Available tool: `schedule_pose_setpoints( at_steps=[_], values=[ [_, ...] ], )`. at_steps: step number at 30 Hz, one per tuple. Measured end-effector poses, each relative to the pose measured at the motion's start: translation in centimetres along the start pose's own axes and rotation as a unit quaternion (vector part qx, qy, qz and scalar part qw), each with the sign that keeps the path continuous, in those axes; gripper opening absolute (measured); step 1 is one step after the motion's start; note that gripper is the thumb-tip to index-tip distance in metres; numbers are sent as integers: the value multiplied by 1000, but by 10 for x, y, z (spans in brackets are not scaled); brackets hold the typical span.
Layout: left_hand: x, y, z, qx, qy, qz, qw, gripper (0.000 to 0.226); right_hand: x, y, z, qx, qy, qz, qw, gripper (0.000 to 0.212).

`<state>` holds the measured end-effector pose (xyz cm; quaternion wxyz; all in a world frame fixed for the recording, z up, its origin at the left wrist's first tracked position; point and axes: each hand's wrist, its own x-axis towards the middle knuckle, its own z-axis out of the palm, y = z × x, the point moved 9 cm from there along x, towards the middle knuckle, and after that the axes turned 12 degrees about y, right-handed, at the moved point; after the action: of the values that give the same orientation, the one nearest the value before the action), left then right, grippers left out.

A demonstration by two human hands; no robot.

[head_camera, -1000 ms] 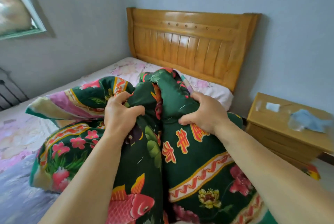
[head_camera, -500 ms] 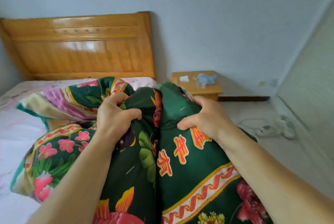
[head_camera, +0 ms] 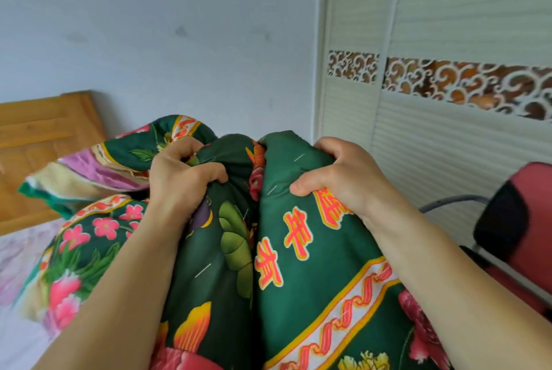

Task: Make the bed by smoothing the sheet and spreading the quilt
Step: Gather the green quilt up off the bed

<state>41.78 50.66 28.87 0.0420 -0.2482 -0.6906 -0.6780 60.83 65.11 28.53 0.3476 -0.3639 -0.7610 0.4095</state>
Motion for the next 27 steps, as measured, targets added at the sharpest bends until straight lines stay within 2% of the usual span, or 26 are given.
schedule_pose_setpoints(
  at_steps=[9, 18, 22, 27],
  values=[
    [-37, 103, 142, -133, -114, 85, 981, 35, -5, 4, -163, 45, 153, -42, 986, 42],
    [-104, 236, 339, -252, -225, 181, 924, 27, 12, 41, -372, 40, 331, -74, 940, 40],
    [-124, 250, 420, -268, -232, 193, 915, 22, 29, 76, -436, 2, 379, -71, 923, 41],
    [-168, 218, 539, -262, -267, 162, 913, 25, 61, 166, -497, -77, 429, -19, 900, 42]
  ],
)
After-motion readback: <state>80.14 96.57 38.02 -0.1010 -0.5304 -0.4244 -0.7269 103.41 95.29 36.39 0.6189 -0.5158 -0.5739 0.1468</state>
